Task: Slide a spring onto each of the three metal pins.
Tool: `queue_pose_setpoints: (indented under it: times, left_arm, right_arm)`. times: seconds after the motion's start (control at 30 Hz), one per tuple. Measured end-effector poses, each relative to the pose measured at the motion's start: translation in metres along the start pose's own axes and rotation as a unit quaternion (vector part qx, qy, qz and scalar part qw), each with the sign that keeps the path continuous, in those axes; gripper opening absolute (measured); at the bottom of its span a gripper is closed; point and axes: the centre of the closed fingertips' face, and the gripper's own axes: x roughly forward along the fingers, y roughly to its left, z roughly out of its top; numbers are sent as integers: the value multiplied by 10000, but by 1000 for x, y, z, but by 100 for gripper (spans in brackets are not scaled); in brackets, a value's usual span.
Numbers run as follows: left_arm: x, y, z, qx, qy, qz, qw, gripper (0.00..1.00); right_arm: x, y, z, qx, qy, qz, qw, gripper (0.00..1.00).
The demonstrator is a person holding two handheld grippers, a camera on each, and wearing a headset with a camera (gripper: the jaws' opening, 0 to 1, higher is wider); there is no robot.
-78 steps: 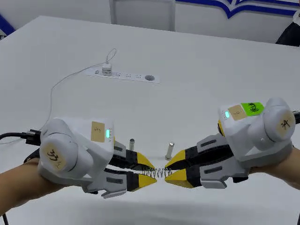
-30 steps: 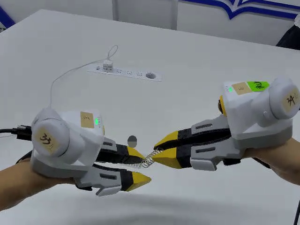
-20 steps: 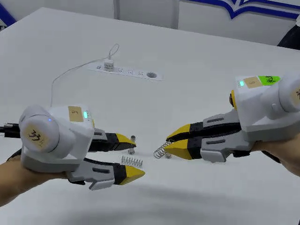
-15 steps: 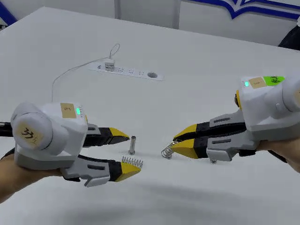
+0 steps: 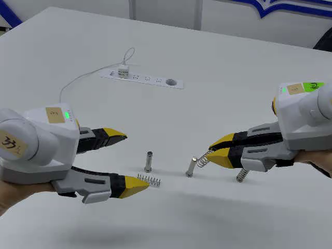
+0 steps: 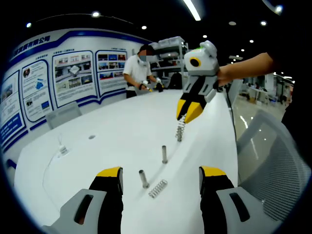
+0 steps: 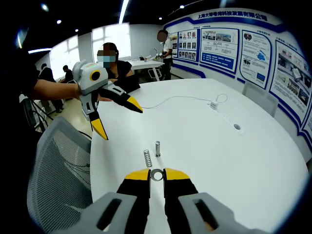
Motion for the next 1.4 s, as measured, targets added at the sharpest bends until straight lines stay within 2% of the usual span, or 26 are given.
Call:
queue_pose_setpoints:
  times: [0.17,0.43,0.5,0.67,0.87,1.1,1.2,1.4]
  left_arm:
    - [-2,4,1,42,37,71,10000,69]
    - [-8,9,2,-50,-12,240,9997,72]
    - [-10,11,0,-23,18,301,9995,73]
    - [-15,16,-9,-93,114,362,9992,76]
    - [-19,23,-8,-202,45,462,9987,82]
    - [-22,31,-15,-272,99,626,9976,89]
    - [-24,34,-17,-336,93,737,9967,96]
    - [-26,38,-21,-402,112,817,9958,100]
  right_arm:
    - [4,-12,-4,97,203,-103,9997,10]
    - [14,-26,-7,-5,435,-161,9989,10]
    - [17,-31,-9,-217,555,-216,9980,10]
    - [23,-35,-9,-173,588,-173,9980,10]
    - [31,-35,-8,-247,665,-109,9974,10]
    - [38,-32,-12,-279,806,-14,9964,10]
    - [40,-31,-14,-274,869,33,9958,10]
    - [43,-30,-16,-324,961,72,9948,10]
